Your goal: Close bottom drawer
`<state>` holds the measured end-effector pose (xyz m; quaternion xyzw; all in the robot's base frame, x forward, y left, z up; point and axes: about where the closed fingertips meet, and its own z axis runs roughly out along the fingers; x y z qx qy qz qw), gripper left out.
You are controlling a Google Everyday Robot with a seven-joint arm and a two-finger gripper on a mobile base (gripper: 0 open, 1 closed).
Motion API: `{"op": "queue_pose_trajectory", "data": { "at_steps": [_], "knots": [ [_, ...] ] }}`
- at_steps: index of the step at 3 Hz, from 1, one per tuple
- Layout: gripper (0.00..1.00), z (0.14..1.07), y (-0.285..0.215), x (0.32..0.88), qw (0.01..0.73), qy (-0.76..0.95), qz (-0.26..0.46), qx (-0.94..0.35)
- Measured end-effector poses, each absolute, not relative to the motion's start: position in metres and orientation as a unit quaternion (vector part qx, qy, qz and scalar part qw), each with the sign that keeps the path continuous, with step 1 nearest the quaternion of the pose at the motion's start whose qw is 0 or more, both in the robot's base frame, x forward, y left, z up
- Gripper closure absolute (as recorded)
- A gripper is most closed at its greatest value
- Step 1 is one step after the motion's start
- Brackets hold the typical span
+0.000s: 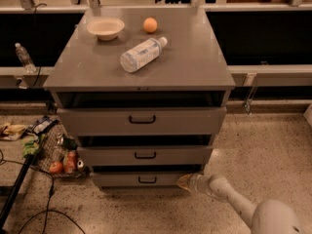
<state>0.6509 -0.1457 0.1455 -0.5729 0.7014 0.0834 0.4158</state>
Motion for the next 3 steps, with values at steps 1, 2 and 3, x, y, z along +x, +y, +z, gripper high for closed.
{"op": "queue_pose_trajectory", "data": {
  "at_steps": [1, 2, 3],
  "knots": [
    [1.0, 0.1455, -0.1458, 0.6497, 0.416, 0.701, 0.083, -0.573],
    [1.0, 0.1456, -0.1458, 0.6495, 0.416, 0.702, 0.083, -0.573],
    [1.0, 0.1455, -0.1457, 0.6488, 0.416, 0.702, 0.084, -0.573]
  ]
}}
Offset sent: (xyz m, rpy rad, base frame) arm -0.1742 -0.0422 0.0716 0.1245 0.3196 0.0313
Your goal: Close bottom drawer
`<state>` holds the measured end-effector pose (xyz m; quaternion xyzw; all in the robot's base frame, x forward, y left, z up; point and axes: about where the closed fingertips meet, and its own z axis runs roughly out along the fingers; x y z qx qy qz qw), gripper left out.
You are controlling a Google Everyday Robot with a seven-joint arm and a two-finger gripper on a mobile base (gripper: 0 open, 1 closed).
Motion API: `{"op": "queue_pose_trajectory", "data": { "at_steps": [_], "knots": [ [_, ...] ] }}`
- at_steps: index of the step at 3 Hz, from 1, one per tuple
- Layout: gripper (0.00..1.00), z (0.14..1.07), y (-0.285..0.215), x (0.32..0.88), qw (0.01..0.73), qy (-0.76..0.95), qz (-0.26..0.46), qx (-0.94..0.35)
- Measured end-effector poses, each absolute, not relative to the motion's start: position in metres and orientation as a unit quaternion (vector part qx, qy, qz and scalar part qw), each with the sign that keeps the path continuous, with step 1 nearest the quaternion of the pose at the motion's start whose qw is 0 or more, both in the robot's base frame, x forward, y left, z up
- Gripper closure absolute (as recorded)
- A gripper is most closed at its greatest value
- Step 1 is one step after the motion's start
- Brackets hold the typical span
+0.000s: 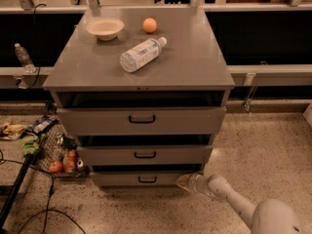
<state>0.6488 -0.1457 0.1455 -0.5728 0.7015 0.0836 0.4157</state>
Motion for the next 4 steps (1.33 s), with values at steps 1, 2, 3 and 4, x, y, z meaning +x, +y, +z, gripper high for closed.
{"op": "queue_pose_trajectory", "data": {
  "at_steps": [1, 2, 3, 4],
  "knots": [
    [1.0, 0.146, -0.146, 0.647, 0.415, 0.702, 0.086, -0.572],
    [1.0, 0.147, -0.144, 0.625, 0.412, 0.708, 0.109, -0.564],
    [1.0, 0.151, -0.151, 0.595, 0.404, 0.73, 0.122, -0.538],
    [1.0, 0.166, -0.143, 0.561, 0.418, 0.741, 0.137, -0.508]
  ]
}}
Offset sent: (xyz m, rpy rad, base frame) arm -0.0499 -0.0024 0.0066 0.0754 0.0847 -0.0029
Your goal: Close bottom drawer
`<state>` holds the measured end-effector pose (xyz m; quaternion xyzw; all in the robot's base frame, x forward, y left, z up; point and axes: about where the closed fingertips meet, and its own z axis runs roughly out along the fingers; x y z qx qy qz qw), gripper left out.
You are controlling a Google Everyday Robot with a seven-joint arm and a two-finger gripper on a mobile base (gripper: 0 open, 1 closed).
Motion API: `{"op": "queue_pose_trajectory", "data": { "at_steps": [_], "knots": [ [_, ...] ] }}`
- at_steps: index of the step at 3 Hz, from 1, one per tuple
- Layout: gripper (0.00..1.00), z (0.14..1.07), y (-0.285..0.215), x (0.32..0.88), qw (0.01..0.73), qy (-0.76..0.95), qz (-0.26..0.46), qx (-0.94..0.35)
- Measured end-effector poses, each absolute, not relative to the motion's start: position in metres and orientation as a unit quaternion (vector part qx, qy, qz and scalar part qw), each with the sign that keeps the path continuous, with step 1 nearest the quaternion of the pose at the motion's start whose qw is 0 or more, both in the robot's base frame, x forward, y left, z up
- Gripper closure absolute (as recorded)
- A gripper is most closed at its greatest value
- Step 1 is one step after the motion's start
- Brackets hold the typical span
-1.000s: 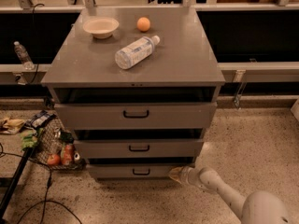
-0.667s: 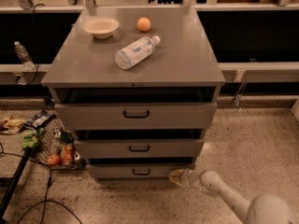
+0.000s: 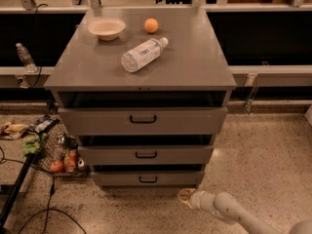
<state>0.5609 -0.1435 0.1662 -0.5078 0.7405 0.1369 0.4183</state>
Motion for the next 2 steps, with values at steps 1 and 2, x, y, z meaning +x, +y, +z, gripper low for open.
{"op": "queue_pose_trajectory", "data": {
  "at_steps": [1, 2],
  "knots": [
    [1.0, 0.204, -0.159, 0.525, 0.462, 0.744, 0.137, -0.463],
    [0.78, 0.208, -0.201, 0.502, 0.472, 0.763, 0.12, -0.426]
  ]
}}
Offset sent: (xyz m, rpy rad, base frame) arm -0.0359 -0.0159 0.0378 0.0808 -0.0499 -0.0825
